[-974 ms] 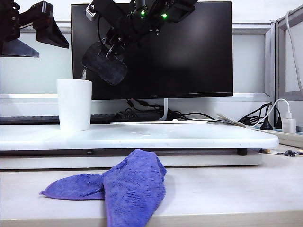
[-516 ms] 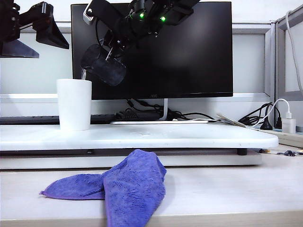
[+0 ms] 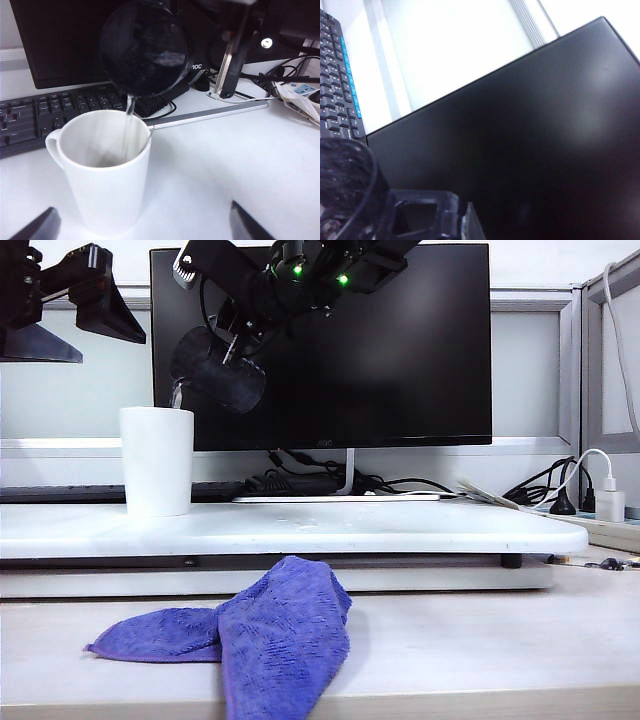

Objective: Carefully pick up the black cup and pour some water from the black cup into the white cup.

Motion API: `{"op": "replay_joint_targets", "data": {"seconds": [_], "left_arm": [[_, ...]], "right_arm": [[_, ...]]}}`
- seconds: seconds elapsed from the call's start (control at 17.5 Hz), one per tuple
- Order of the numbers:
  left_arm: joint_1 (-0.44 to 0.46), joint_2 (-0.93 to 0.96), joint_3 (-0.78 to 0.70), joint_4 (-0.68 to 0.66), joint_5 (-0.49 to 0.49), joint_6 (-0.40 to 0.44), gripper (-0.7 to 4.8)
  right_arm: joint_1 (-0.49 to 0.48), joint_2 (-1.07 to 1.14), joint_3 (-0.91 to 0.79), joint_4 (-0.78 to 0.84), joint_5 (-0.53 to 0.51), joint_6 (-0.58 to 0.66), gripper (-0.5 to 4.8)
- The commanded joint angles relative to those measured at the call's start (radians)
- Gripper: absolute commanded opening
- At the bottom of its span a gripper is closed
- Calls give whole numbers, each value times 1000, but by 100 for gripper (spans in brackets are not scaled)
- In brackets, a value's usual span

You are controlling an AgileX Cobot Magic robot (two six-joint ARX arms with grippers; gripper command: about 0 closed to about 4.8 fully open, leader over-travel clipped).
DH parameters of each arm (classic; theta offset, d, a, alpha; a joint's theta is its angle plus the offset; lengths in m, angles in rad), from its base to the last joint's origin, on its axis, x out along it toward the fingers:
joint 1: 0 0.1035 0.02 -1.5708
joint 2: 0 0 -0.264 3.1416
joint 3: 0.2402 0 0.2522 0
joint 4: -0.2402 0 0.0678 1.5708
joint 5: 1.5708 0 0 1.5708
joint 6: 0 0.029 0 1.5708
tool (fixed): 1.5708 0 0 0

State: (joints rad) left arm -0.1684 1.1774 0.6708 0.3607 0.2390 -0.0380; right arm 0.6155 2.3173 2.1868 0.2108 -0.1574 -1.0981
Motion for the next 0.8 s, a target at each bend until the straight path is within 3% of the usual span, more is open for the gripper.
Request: {"op": "replay_joint_targets", "data": {"seconds": [0.06, 0.8], "left_arm": [[2, -3, 2, 0, 0, 4, 479], [2, -3, 2, -2, -18, 4, 479]], "right_arm": [[5, -9, 9, 40, -2, -11, -6], [6, -9, 9, 41, -3, -108, -6]]}}
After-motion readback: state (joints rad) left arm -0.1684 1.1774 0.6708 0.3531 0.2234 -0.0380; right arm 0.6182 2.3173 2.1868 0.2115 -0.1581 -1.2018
